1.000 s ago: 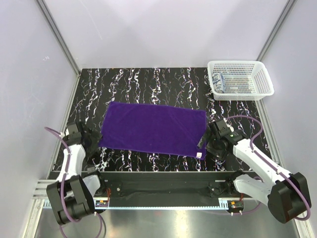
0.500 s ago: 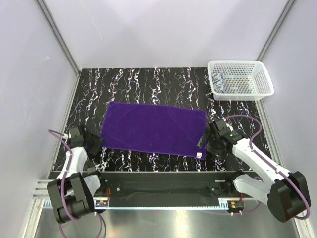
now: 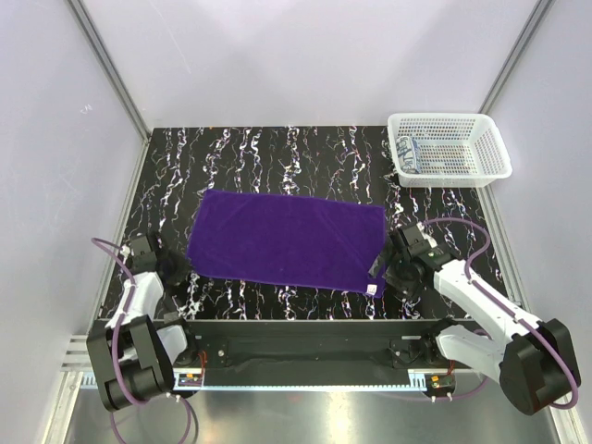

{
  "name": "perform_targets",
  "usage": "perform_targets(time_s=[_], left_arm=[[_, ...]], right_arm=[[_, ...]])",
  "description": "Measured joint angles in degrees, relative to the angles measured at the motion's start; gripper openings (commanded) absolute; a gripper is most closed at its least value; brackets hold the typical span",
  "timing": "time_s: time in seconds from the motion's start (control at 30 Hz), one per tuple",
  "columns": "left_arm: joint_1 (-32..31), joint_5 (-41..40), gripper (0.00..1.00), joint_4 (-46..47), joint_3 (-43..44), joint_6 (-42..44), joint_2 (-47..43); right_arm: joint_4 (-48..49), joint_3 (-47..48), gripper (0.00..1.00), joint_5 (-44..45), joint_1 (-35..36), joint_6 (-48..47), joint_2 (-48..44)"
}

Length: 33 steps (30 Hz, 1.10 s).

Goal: Roll the towels
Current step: Fold the towel

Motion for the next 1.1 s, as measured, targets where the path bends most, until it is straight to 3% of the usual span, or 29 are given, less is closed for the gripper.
perform_targets(time_s=[0.13, 0.33, 0.5, 0.87, 1.0, 1.1], left_arm=[[0.00, 0.31, 0.00, -1.09, 0.20, 0.68, -2.80], [0.00, 2.19, 0.00, -1.84, 0.85, 1.40, -3.56], [0.00, 3.91, 0.00, -2.62, 1.44, 1.84, -3.65], [0.00, 5.11, 0.00, -5.33, 2.84, 2.01, -7.34], [0.00, 5.09, 0.00, -7.50, 4.68, 2.03, -8.83], [0.00, 5.09, 0.00, -8.98, 6.43, 2.10, -10.36]], right_arm=[[2.60, -5.27, 0.67, -1.64, -0.02, 3.52, -1.97], [4.44, -10.01, 0.63, -3.63, -0.07, 7.52, -4.70], [7.17, -8.87, 0.55, -4.44, -0.09, 8.09, -0.31], [14.05, -8.31, 0.23, -6.38, -0.11, 7.85, 4.96], [13.81, -8.76, 0.02, -6.36, -0.11, 7.21, 4.22], [12.50, -8.79, 0.00, -6.32, -0.11, 6.88, 2.23]])
